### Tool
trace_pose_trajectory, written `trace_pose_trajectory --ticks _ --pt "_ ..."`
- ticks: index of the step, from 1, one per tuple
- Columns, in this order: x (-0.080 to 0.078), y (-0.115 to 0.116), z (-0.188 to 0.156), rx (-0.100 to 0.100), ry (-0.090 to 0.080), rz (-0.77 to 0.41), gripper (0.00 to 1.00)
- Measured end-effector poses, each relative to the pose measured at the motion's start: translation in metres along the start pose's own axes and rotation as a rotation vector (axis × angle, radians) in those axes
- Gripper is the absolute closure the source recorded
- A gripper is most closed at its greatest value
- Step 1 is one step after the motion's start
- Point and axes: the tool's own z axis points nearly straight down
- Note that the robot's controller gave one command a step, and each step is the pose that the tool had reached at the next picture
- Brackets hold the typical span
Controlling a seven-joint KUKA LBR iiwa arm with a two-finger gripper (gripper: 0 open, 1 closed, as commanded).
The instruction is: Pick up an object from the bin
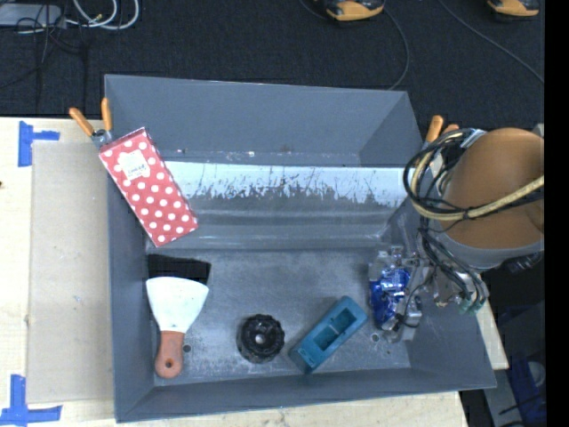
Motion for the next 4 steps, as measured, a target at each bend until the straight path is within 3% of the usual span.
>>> trace_pose_trajectory --ticks 1,2,3,4 --pt "-0.002 0.000 -0.004 0.001 -0.008 -0.003 0.00" --pt "-0.001 0.018 0.044 0.001 -0.007 -0.137 0.00" --pt "-0.003 0.048 0.058 0.002 -0.005 -0.490 0.00" --pt "-0.010 0.060 0.066 0.001 -0.005 -0.593 0.00"
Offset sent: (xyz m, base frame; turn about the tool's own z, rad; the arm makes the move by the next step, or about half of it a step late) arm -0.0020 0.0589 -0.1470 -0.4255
